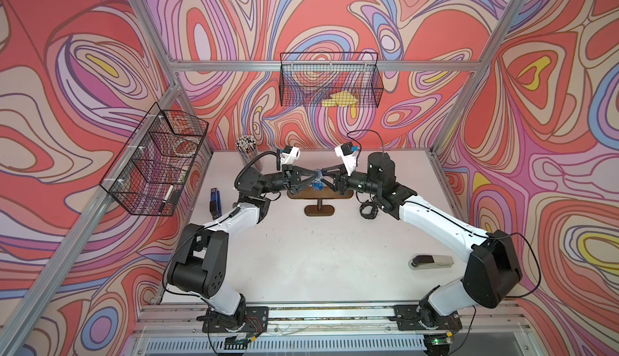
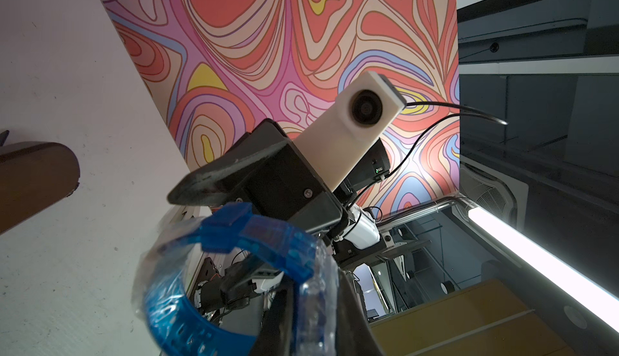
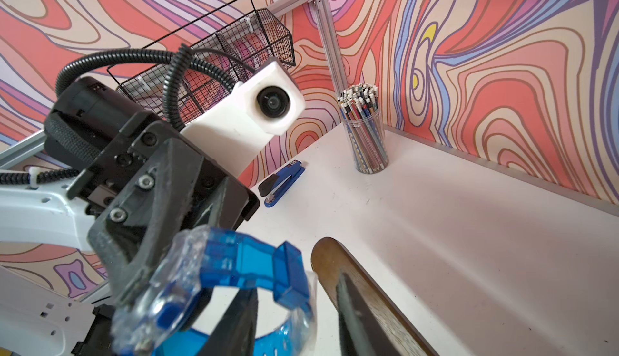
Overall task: Place watch on stand
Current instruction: Pick up the watch at the center of the board.
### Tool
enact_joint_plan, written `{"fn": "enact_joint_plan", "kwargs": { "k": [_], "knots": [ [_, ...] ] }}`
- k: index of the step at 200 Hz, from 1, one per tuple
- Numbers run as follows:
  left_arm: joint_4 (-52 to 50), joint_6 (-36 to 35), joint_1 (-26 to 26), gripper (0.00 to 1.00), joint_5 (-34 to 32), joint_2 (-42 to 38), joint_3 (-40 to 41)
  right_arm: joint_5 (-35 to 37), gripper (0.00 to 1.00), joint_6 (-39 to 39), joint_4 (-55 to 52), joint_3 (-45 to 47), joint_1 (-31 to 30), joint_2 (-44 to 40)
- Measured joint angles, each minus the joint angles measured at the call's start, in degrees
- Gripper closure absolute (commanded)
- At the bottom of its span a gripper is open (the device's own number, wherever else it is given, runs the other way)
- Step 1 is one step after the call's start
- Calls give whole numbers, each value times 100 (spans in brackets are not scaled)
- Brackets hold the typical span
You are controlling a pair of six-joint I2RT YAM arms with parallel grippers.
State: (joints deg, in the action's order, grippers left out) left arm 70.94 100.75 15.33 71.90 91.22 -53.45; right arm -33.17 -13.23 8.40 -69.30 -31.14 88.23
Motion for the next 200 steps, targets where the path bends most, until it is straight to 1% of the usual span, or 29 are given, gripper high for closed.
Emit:
{"fn": "enact_joint_plan", "kwargs": {
  "k": [17,34,41,65,70,82,117,126,132,134,135,136,137,138,139,140,143,149,163,168,172,174,184,185,189,192,196,197,200],
  "knots": [
    [4,2,4,100,-7,0,0,-103,74,11,61,-90,0,98],
    [7,2,2,100,-42,0,0,-216,87,2,94,-151,0,201],
    [7,4,-4,100,-59,0,0,-264,91,13,98,-153,0,227],
    [4,24,-4,100,-87,0,17,-328,99,74,81,-155,4,254],
    [4,24,-4,100,-85,0,20,-330,100,94,76,-155,4,254],
    [2,24,-4,92,-81,0,20,-330,100,118,61,-155,4,254],
    [-4,17,-74,69,-13,4,-9,-282,100,232,13,-155,-2,254],
    [-9,2,-146,61,35,4,-55,-247,100,271,-50,-155,-9,254],
    [-37,-28,-221,44,79,4,-114,-219,100,297,-92,-155,-7,254],
    [-42,-22,-238,37,87,4,-129,-203,100,304,-107,-155,-7,254],
    [-57,-26,-258,33,101,4,-144,-201,100,308,-114,-155,-7,254],
    [-68,-39,-269,26,105,4,-155,-192,100,317,-120,-155,-4,254],
    [-79,-59,-284,22,116,4,-166,-188,100,319,-122,-155,-4,254],
    [-94,-85,-306,12,129,4,-184,-184,100,319,-125,-155,-2,254],
    [-96,-85,-317,6,138,4,-192,-173,100,328,-136,-155,-2,254],
    [-101,-83,-328,3,144,4,-201,-168,100,332,-142,-157,0,254],
    [-138,-116,-372,1,155,4,-236,-153,100,352,-168,-162,0,251],
    [-251,-199,-463,1,203,-2,-321,-116,100,387,-229,-164,0,243],
    [-752,-629,-664,1,286,-70,-522,-55,100,474,-361,-177,4,232],
    [-1069,-826,-726,1,302,-125,-595,-37,100,496,-404,-188,4,229],
    [-1471,-1167,-787,1,310,-201,-669,-9,100,527,-442,-199,4,229],
    [-1600,-1226,-800,1,310,-223,-695,-4,100,529,-452,-203,4,229],
    [-2785,-2201,-898,1,258,-415,-953,46,100,579,-511,-216,4,225],
    [-3082,-2455,-907,1,240,-446,-1023,50,100,581,-518,-216,4,225],
    [-3711,-2822,-920,1,190,-514,-1207,66,100,601,-542,-219,4,221],
    [-4319,-3342,-940,1,59,-560,-1397,85,100,619,-555,-219,4,221],
    [-4903,-3746,-935,1,-44,-592,-1620,92,100,625,-577,-221,4,219],
    [-5195,-4037,-938,1,-173,-605,-1740,96,100,629,-581,-223,4,219],
    [-5740,-4413,-920,1,-326,-625,-1961,122,100,643,-614,-229,4,219]
  ]
}}
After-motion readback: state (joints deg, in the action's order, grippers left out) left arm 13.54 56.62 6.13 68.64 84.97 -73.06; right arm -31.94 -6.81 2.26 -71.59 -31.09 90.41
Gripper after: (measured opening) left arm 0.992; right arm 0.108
